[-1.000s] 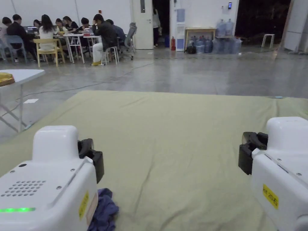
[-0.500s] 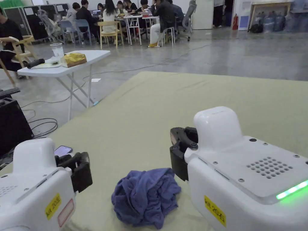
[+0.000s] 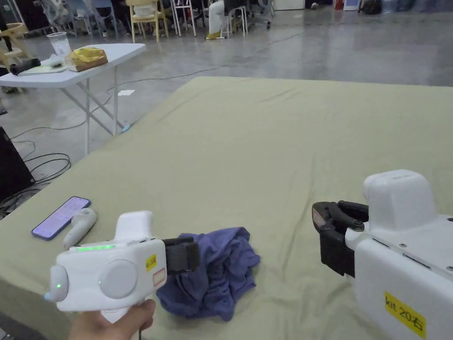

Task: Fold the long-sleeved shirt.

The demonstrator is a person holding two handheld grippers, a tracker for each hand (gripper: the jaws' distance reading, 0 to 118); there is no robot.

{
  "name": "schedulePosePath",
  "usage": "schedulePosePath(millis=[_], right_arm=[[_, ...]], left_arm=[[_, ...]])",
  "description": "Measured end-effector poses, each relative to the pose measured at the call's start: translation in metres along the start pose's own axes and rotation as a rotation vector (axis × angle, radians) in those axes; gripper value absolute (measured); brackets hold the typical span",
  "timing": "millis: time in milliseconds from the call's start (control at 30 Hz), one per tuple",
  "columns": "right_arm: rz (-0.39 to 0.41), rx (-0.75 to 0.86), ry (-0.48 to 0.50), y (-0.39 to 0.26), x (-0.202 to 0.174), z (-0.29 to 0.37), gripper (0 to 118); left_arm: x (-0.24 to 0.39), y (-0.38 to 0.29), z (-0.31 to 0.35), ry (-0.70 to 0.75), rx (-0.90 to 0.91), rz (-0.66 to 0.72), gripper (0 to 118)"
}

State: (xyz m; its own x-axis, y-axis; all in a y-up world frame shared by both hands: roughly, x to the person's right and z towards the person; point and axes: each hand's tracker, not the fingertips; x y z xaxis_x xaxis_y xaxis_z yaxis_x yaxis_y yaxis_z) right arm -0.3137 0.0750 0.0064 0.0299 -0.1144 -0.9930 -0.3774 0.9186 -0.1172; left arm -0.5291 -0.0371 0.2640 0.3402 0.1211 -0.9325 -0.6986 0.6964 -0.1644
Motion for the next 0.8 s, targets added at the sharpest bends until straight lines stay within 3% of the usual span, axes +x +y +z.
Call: schedulePosePath(millis=[100,133,167,200,233,300,433,533,800], right_arm=[[0.007,-0.012,-0.008,-0.004,0.004,0.000,0],[0.013,-0.018,-0.013,-0.006,0.006,0.000,0],[0.019,-0.028,-0.020,-0.008,0.007,0.000,0],[0.025,-0.039,-0.028,-0.009,0.010,0.001,0],[0.026,-0.047,-0.034,-0.009,0.013,0.002,0],[0.019,-0.049,-0.046,-0.009,0.020,0.007,0],[-0.027,-0.019,-0.073,-0.004,0.034,0.023,0],[-0.059,0.016,-0.087,0.005,0.043,0.039,0],[-0.056,0.161,-0.170,0.040,0.063,0.109,0]], left_arm=[[-0.001,-0.001,-0.049,0.052,-0.105,-0.012,116],[-0.002,-0.002,-0.065,0.077,-0.111,-0.024,103],[-0.004,-0.003,-0.076,0.089,-0.115,-0.036,75],[-0.005,-0.004,-0.085,0.103,-0.154,-0.042,32],[-0.007,-0.002,-0.091,0.078,-0.190,-0.019,10],[-0.004,0.007,-0.081,0.064,-0.172,0.035,10],[0.034,0.051,-0.023,-0.133,-0.059,-0.037,9],[0.075,0.107,0.046,-0.305,0.052,-0.033,9],[0.195,0.215,0.209,-0.579,0.323,-0.181,9]])
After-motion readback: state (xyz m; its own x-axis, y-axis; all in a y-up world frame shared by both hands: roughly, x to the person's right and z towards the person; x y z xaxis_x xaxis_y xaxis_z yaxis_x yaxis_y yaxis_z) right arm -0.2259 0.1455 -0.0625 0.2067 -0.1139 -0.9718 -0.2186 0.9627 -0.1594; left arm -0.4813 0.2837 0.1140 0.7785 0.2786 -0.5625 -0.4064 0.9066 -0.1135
